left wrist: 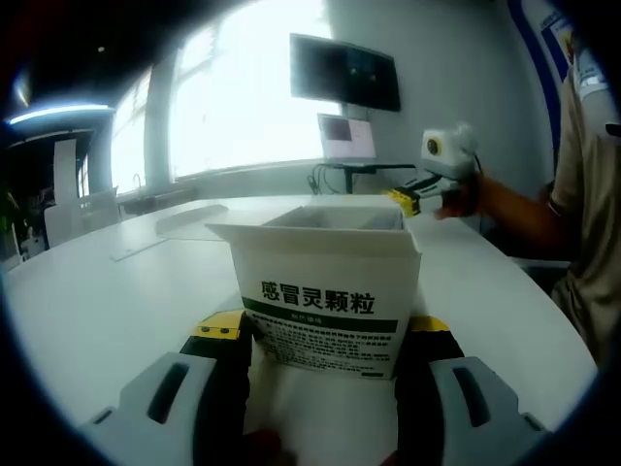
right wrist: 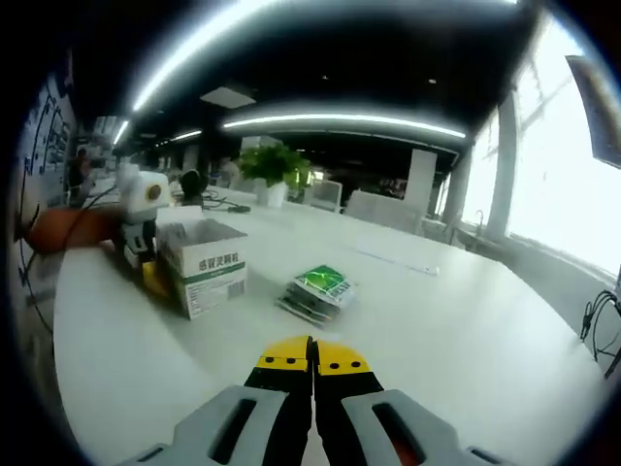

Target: Take out ganmaoling bag from box put it on table

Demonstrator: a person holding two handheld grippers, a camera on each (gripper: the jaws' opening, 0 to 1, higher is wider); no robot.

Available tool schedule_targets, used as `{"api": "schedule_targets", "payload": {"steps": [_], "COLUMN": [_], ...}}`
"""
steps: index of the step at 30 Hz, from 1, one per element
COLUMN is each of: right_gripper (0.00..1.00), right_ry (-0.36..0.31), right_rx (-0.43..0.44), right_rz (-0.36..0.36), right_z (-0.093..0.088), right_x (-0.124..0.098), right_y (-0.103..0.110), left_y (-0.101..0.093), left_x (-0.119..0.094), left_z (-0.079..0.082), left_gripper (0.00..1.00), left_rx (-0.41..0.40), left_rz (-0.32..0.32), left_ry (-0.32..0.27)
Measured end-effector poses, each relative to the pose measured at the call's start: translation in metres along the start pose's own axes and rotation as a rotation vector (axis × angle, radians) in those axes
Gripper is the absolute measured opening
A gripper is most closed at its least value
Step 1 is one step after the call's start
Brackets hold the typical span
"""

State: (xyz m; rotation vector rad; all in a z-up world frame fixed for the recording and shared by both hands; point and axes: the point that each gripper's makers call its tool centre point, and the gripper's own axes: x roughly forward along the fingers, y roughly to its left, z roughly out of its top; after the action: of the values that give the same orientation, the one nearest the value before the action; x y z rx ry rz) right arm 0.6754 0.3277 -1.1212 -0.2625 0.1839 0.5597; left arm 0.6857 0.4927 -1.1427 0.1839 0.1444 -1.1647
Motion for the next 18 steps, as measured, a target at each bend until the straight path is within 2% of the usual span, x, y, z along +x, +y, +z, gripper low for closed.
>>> {"api": "schedule_targets", "payload": {"steps": [6,11,15,18], "right_gripper": [0.0,0.0,0.0,0.0], "right_ry": [-0.037,-0.098,-0.093,-0.101], "right_rx": [0.014,0.02,0.041,0.026], "right_rz": [0.003,-0.022,-0.064,-0.078], "right_z": [-0.009,-0.003,-0.006,-0.005], "right_x": [-0.002,-0.006,-0.008,-0.01], "right_y": [0.008,0.003,-0.005,-0.005], "left_y": [0.0,0.0,0.0,-0.001], "left_x": [0.0,0.0,0.0,0.0], "left_z": [0.0,0.0,-0.001,-0.001], "left_gripper": [0.5,0.5,0.5,0.5], "left_rx": [-0.001,0.0,0.0,-0.005], "left_rz": [0.0,0.0,-0.003,-0.008], "left_ry": [0.0,0.003,0.004,0.005]}}
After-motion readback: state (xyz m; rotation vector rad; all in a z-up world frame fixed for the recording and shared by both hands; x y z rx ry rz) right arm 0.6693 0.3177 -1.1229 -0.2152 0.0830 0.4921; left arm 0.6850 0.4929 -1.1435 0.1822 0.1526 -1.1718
